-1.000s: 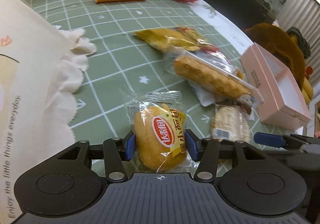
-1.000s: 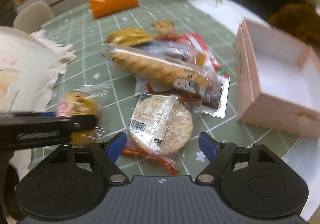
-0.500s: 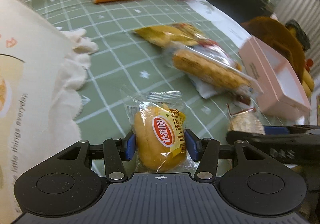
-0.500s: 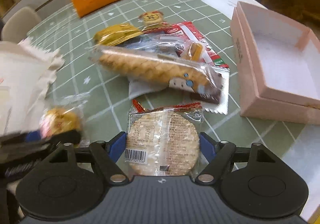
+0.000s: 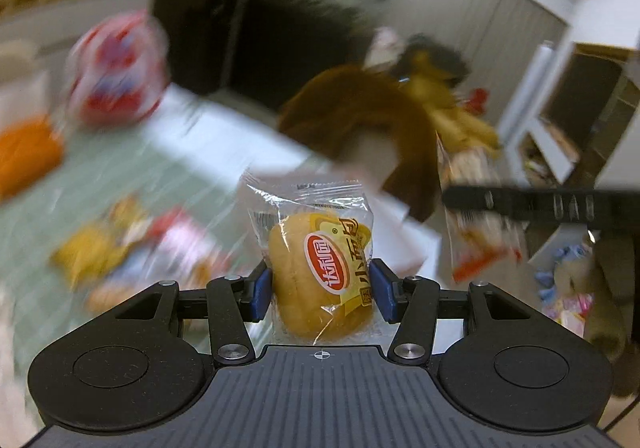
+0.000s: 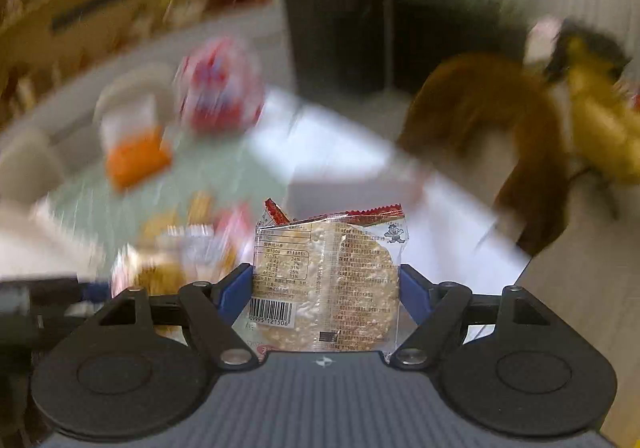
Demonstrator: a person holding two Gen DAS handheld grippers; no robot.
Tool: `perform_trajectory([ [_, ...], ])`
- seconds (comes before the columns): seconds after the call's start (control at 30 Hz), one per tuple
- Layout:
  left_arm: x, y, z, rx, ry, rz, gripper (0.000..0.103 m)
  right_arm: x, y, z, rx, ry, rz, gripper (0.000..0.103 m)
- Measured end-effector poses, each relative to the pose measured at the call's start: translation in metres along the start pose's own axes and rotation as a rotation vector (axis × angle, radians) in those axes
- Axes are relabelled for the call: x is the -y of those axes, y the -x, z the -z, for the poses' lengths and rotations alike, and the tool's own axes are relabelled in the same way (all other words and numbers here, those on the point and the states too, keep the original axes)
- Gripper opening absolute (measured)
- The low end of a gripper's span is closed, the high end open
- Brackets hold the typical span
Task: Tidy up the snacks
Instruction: 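Carry both snacks over the pink box and open both grippers to drop them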
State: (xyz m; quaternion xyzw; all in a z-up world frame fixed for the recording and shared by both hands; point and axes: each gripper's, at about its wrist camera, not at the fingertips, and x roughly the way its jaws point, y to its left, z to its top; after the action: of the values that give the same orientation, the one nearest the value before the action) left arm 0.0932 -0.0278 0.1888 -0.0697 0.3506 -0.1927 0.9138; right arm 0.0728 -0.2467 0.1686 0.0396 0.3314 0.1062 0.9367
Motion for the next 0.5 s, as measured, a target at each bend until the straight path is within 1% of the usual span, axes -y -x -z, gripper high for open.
perform_trajectory([
  [0.07,0.016,-0.014,-0.027,0.022,-0.047,0.024,0.056,0.017,0.007,-0.029,0.047,-0.034,0.025,0.078],
  [0.13,0.022,-0.031,-0.046,0.036,-0.056,0.043,0.056,0.033,0.006,-0.051,0.079,-0.05,0.057,0.078],
  [0.17,0.023,-0.043,-0.053,0.028,-0.052,0.047,0.056,0.039,0.002,-0.058,0.087,-0.057,0.072,0.078],
  [0.23,0.019,-0.074,-0.062,-0.011,-0.014,0.066,0.056,0.051,-0.012,-0.066,0.078,-0.07,0.083,0.078],
  [0.3,0.01,-0.112,-0.061,-0.051,0.053,0.11,0.057,0.062,-0.033,-0.069,0.052,-0.077,0.085,0.078],
  [0.33,0.006,-0.135,-0.058,-0.081,0.068,0.116,0.058,0.065,-0.046,-0.068,0.039,-0.076,0.083,0.078],
  [0.37,0.003,-0.165,-0.051,-0.148,0.055,0.09,0.056,0.07,-0.062,-0.068,0.02,-0.077,0.076,0.078],
  [0.4,-0.002,-0.187,-0.044,-0.207,0.043,0.055,0.054,0.074,-0.079,-0.065,-0.009,-0.08,0.071,0.078],
  [0.43,-0.005,-0.199,-0.036,-0.236,0.048,0.03,0.054,0.076,-0.097,-0.064,-0.042,-0.087,0.065,0.078],
  [0.47,-0.01,-0.203,-0.031,-0.234,0.075,0.034,0.054,0.079,-0.112,-0.058,-0.074,-0.092,0.053,0.078],
  [0.5,-0.019,-0.202,-0.027,-0.223,0.121,0.053,0.054,0.081,-0.13,-0.054,-0.103,-0.095,0.037,0.078],
])
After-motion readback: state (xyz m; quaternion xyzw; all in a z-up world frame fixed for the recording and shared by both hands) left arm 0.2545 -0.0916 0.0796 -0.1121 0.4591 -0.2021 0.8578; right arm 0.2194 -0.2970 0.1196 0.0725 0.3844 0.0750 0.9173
